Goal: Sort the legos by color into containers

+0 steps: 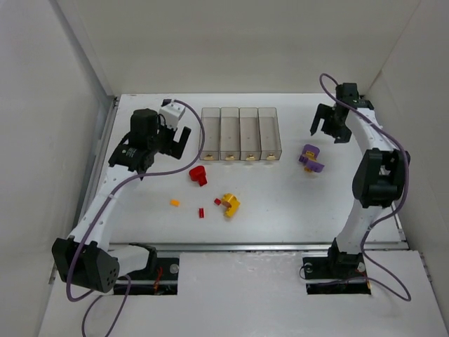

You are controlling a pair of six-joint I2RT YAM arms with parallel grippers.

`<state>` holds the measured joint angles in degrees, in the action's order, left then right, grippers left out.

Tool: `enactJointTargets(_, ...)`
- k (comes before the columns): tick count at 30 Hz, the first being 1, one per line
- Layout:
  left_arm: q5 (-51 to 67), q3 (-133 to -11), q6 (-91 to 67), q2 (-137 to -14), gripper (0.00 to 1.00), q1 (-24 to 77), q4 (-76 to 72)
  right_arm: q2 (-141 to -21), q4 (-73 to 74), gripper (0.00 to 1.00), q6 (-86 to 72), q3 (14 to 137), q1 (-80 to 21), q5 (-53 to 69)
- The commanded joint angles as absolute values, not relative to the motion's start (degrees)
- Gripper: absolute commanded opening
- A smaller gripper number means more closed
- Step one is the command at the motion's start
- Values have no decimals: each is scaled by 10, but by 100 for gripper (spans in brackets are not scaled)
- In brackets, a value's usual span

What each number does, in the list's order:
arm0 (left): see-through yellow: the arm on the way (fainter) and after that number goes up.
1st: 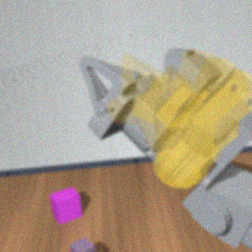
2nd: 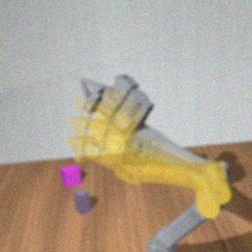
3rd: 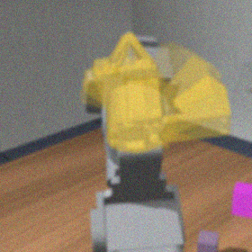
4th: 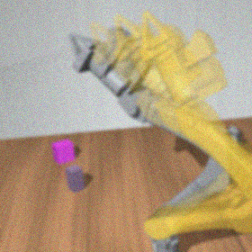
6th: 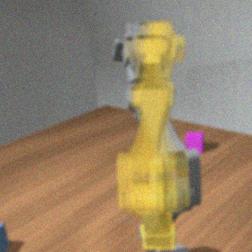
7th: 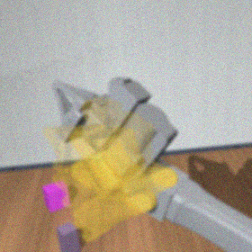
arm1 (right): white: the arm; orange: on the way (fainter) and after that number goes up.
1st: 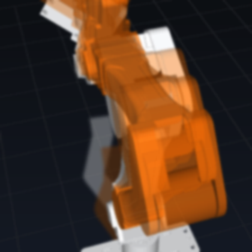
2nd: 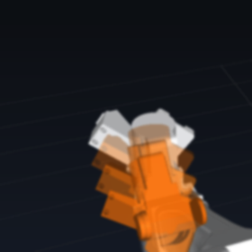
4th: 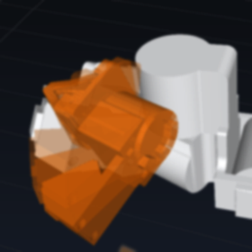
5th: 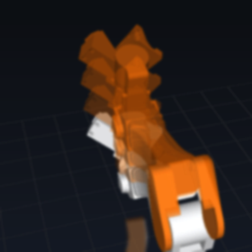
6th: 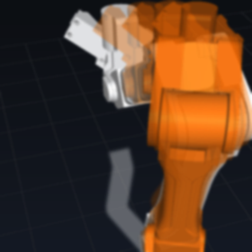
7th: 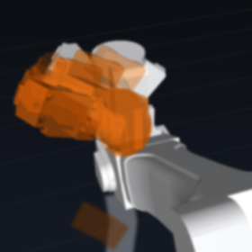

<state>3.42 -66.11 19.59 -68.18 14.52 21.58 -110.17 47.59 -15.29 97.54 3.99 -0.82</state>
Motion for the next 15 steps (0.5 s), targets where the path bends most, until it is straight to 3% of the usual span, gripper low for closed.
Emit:
enactJointTargets(1, 43, -684, 179, -673, 99, 146, 218, -1088, 447, 100, -185, 954, -5, -27)
enactJointTargets(7, 43, -656, 179, -673, 99, 146, 212, -1104, 417, 100, -212, 878, -23, -26)
enactJointTargets(15, 43, -645, 174, -668, 99, 146, 201, -1129, 417, 100, -231, 883, -33, -90)
